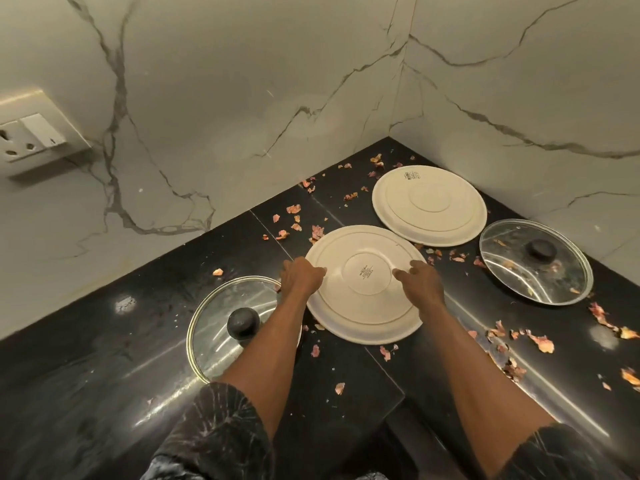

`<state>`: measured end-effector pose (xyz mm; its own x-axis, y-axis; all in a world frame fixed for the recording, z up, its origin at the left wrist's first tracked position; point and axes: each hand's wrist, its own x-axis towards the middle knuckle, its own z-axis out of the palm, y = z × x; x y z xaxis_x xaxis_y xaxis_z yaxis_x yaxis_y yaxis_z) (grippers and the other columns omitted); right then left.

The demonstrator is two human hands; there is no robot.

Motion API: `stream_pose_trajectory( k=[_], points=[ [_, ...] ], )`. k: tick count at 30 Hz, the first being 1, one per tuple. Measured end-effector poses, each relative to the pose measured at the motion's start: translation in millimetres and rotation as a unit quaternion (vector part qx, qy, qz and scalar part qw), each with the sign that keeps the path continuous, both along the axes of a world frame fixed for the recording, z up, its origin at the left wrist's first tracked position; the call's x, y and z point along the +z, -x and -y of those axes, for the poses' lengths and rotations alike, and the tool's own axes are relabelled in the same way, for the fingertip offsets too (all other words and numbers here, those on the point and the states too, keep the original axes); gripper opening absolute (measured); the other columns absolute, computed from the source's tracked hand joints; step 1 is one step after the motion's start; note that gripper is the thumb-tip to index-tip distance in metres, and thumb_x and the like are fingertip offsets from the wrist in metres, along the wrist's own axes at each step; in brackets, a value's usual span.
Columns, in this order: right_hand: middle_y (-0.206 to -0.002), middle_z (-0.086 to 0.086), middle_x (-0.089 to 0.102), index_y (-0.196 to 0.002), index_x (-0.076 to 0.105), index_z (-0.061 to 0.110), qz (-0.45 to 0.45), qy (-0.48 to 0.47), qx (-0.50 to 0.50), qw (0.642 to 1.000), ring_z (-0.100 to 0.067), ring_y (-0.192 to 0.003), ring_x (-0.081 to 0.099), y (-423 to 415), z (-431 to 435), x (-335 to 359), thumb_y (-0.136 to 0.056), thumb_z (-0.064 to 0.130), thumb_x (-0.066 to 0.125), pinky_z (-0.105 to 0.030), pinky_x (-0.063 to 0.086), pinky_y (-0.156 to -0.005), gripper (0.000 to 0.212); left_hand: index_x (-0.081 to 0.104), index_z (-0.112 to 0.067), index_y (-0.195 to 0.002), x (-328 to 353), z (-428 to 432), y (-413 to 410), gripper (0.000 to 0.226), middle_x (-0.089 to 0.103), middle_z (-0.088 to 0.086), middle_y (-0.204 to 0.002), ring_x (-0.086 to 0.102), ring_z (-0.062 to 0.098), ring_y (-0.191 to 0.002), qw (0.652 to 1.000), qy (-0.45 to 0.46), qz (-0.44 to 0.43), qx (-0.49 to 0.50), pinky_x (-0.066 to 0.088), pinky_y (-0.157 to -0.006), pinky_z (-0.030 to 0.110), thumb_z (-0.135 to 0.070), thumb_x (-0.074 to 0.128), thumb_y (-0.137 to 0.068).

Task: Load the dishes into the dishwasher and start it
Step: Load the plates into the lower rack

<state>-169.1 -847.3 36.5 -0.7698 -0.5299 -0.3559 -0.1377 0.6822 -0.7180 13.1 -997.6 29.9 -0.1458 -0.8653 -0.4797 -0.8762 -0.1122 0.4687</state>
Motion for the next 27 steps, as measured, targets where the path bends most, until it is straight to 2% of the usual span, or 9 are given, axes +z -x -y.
stream_pose_trajectory(
  k=[3, 8, 12, 17, 21, 24, 27],
  points=[
    [-0.150, -0.014, 0.040, -0.141, 0.054, 0.010, -0.038, -0.049, 0.037, 0.997, -0.036, -0.134, 0.045, -7, -1, -2, -0.091, 0.034, 0.072, -0.045, 0.037, -0.111, 0.059, 0.041, -0.010, -0.144, 0, -5, -1, 0.070, 0.034, 0.015, -0.151, 0.037, 0.036, -0.138, 0.999, 0.025, 0.018, -0.029, 0.041, -0.106, 0.053, -0.042, 0.070, -0.089],
    [-0.144, -0.012, 0.037, -0.139, 0.052, 0.019, -0.121, -0.091, -0.004, 0.988, -0.037, -0.134, 0.037, -10, -15, -8, -0.090, 0.034, 0.071, -0.049, 0.035, -0.111, 0.054, 0.038, -0.008, -0.146, 2, -11, 6, 0.071, 0.031, 0.014, -0.151, 0.030, 0.034, -0.140, 0.995, 0.066, 0.037, -0.062, 0.037, -0.109, 0.050, -0.042, 0.068, -0.091],
    [-0.146, -0.015, 0.040, -0.145, 0.046, 0.017, -0.111, -0.094, 0.017, 0.989, -0.038, -0.135, 0.037, -3, -19, -10, -0.091, 0.034, 0.071, -0.049, 0.036, -0.110, 0.063, 0.039, -0.008, -0.145, 1, -11, 17, 0.068, 0.032, 0.015, -0.150, 0.032, 0.034, -0.138, 0.994, 0.083, 0.045, -0.056, 0.037, -0.110, 0.047, -0.042, 0.065, -0.092],
    [-0.143, -0.013, 0.041, -0.144, 0.048, 0.018, -0.088, -0.077, 0.008, 0.993, -0.037, -0.133, 0.040, 10, -17, -7, -0.091, 0.033, 0.071, -0.048, 0.040, -0.106, 0.060, 0.039, -0.012, -0.144, -5, -9, 33, 0.071, 0.033, 0.014, -0.149, 0.033, 0.034, -0.137, 0.994, 0.099, 0.050, -0.020, 0.034, -0.112, 0.048, -0.051, 0.064, -0.090],
    [-0.137, -0.008, 0.047, -0.132, 0.055, 0.021, -0.082, -0.075, 0.025, 0.994, -0.033, -0.125, 0.050, 31, -16, -13, -0.090, 0.034, 0.072, -0.043, 0.044, -0.098, 0.048, 0.039, -0.012, -0.144, -8, -10, 48, 0.070, 0.033, 0.013, -0.150, 0.030, 0.034, -0.139, 0.989, 0.132, 0.066, -0.014, 0.028, -0.114, 0.046, -0.052, 0.061, -0.091],
    [-0.129, -0.007, 0.060, -0.124, 0.061, 0.019, -0.064, -0.078, 0.046, 0.994, -0.028, -0.116, 0.058, 52, -13, -13, -0.089, 0.034, 0.072, -0.038, 0.047, -0.092, 0.039, 0.042, -0.012, -0.142, -7, -8, 67, 0.066, 0.036, 0.013, -0.149, 0.031, 0.034, -0.138, 0.984, 0.163, 0.075, -0.018, 0.027, -0.114, 0.045, -0.049, 0.062, -0.091],
    [-0.119, -0.006, 0.067, -0.116, 0.067, 0.013, -0.065, -0.044, 0.034, 0.996, -0.027, -0.110, 0.062, 73, -6, -12, -0.089, 0.029, 0.071, -0.038, 0.050, -0.091, 0.032, 0.049, -0.014, -0.138, -6, -3, 95, 0.058, 0.038, 0.013, -0.152, 0.030, 0.035, -0.141, 0.980, 0.192, 0.038, -0.035, 0.023, -0.118, 0.048, -0.043, 0.065, -0.090]
  ],
)
